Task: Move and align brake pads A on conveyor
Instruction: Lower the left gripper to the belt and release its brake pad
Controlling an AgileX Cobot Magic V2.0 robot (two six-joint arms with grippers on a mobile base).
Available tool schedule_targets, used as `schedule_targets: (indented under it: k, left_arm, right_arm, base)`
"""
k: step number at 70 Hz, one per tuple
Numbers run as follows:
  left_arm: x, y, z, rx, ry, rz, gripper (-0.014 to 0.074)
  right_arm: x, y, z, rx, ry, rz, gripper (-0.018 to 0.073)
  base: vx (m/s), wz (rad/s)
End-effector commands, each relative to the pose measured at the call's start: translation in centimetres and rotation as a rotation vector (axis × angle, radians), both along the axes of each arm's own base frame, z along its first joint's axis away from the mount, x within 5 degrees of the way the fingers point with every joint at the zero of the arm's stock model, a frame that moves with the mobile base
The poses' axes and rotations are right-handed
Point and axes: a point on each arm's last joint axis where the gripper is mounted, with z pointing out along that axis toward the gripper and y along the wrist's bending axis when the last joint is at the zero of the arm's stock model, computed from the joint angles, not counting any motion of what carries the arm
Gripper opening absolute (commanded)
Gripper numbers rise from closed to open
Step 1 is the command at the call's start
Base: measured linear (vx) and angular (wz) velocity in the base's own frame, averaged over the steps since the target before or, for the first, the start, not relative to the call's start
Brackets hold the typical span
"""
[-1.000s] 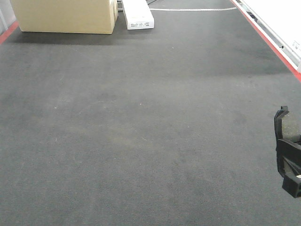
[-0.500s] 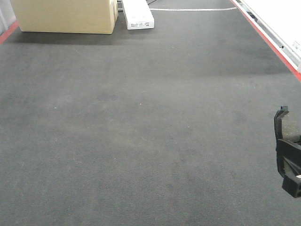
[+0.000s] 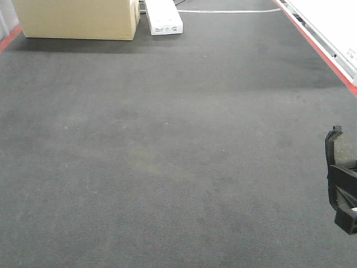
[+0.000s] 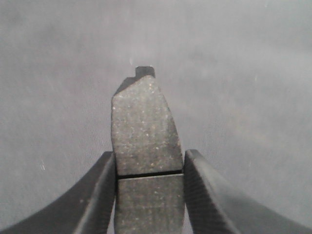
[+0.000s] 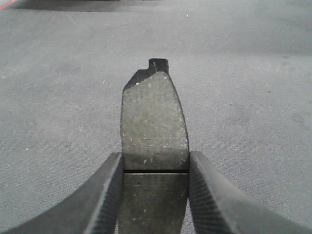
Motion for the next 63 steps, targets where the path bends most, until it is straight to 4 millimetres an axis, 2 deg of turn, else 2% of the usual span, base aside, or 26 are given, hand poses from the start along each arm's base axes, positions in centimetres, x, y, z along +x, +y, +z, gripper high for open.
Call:
schedule_targets:
  k: [1, 18, 37, 52, 63]
  left_arm:
    - [2.3, -0.6, 1.9, -0.003, -0.083, -0.042, 0.0182]
    - [9.0, -3.3, 1.5, -0.012, 0.07, -0.159, 0.0185]
    - [15.0, -5.4, -2.7, 0.005, 0.288, -0.184, 0.0185]
    - [17.3, -6.1, -7.1, -0.012, 0.416, -0.169, 0.0192]
    - [18.3, -6.3, -9.1, -0.026, 0.435, -0.155, 0.0199]
  right_arm:
    - [0.3, 0.0, 1.8, 0.019, -0.117, -0.009, -0.0006]
    - [0.3, 0.0, 1.8, 0.019, -0.117, -0.009, -0.0006]
    - [0.3, 0.0, 1.8, 0.019, -0.117, -0.009, -0.0006]
    - [0.3, 0.0, 1.8, 0.019, -0.117, -0.009, -0.0006]
    - [0.3, 0.0, 1.8, 0.019, -0.117, -0.009, -0.0006]
  base:
    - [0.0, 0.0]
    - [0.0, 0.0]
    - [0.0, 0.0]
    - [0.0, 0.0]
    - [0.0, 0.0]
